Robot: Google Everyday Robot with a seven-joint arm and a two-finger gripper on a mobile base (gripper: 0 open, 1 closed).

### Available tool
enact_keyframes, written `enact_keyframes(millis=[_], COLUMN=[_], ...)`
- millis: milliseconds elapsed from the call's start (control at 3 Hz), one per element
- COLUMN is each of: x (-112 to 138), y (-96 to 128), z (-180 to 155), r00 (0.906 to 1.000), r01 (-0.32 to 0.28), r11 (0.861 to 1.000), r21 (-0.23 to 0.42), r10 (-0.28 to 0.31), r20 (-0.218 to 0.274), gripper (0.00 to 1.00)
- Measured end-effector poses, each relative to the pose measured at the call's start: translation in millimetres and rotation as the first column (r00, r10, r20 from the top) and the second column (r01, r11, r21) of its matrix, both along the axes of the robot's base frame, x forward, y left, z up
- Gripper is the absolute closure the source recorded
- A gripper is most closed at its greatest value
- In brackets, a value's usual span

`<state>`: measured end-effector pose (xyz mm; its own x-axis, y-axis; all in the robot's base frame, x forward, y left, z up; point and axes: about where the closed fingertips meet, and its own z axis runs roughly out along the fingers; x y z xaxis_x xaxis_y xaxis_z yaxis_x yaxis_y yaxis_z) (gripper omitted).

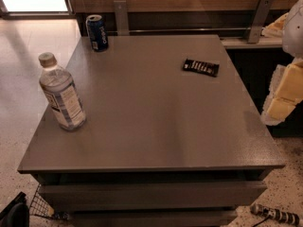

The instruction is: Move rxbar chocolate near blue plastic bottle

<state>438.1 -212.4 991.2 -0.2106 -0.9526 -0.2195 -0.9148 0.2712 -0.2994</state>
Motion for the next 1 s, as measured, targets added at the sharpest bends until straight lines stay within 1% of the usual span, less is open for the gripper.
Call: enact_keyframes(millis=[333,667,1000], x=[0.6,36.9,108.8], y=[0.0,-9.8,-10.7], z=[0.6,-0.5,-6.4], r00=[1.0,0.9971,0.9814], r01=[0.0,0.0,-0.021], r11=[1.0,0.995,0.948], r21=[0.001,0.103,0.316], r10=[0.0,-0.008,-0.041], r20=[0.003,0.076,0.187], gripper=[0.0,0.0,0.0])
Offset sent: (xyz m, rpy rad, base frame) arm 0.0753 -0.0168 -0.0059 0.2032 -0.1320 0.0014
